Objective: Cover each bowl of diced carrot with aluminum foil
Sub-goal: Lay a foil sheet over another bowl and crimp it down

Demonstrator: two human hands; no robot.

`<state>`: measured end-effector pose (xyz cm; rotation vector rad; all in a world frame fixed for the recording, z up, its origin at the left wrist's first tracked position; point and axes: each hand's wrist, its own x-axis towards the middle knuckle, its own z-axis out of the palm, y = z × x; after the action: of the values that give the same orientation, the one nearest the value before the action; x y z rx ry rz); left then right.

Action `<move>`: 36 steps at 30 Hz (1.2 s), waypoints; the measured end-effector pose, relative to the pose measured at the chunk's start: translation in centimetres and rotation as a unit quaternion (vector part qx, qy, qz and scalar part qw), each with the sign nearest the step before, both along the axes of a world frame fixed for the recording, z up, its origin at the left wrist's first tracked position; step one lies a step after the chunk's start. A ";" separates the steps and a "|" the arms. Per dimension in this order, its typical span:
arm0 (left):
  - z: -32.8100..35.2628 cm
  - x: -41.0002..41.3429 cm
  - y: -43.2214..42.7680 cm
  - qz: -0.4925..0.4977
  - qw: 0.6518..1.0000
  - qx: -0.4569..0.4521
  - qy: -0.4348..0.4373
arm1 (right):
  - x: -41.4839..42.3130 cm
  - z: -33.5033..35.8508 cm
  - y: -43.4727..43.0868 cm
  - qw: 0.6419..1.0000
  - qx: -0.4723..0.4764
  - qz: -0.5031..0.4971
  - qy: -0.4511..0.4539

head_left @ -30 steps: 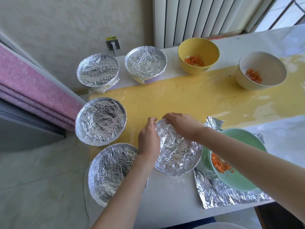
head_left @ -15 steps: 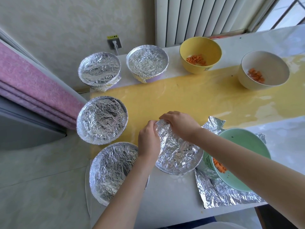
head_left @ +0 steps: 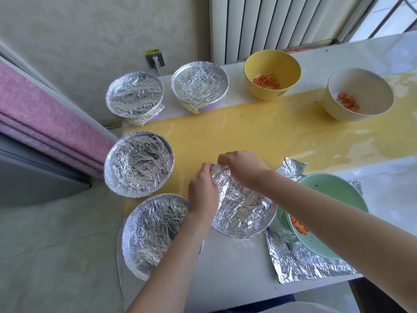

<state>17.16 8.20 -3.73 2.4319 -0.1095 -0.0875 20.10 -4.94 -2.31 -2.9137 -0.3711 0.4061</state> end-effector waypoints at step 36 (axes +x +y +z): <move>-0.3 0.6 -0.2 -0.034 0.997 -0.064 0.032 | -0.4 -1.8 -2.4 0.989 0.127 -0.073 -0.017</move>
<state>17.76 7.97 -4.04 2.2948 -0.1638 -0.1841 19.67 -7.29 -4.15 -2.6799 -0.1967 0.2672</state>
